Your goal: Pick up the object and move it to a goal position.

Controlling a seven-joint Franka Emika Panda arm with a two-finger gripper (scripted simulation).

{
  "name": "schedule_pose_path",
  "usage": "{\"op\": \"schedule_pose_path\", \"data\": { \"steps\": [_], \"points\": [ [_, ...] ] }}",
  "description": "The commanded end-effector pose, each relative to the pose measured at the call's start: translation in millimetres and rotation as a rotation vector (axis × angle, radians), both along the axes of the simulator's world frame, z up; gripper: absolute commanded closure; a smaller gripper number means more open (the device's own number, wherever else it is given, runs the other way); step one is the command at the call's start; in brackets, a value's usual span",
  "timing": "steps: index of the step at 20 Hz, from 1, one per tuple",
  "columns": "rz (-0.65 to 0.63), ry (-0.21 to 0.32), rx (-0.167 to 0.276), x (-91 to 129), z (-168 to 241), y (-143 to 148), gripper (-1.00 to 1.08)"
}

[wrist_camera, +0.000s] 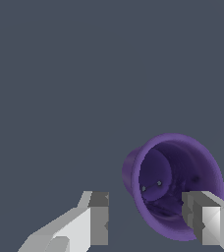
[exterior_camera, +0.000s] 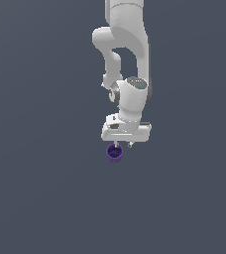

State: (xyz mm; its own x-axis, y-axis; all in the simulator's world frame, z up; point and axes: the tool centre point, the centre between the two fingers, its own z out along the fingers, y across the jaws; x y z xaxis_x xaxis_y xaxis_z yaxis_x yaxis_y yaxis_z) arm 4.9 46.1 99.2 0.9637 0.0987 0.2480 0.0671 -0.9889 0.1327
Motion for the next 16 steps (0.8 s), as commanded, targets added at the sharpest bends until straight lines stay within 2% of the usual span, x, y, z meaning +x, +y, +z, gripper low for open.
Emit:
{"op": "schedule_pose_path", "data": {
  "steps": [1,16],
  "points": [
    [0.003,-0.006,-0.001,0.0,-0.8,0.7,-0.2],
    [0.003,-0.006,-0.001,6.5,-28.2,-2.5,-0.2]
  ]
}}
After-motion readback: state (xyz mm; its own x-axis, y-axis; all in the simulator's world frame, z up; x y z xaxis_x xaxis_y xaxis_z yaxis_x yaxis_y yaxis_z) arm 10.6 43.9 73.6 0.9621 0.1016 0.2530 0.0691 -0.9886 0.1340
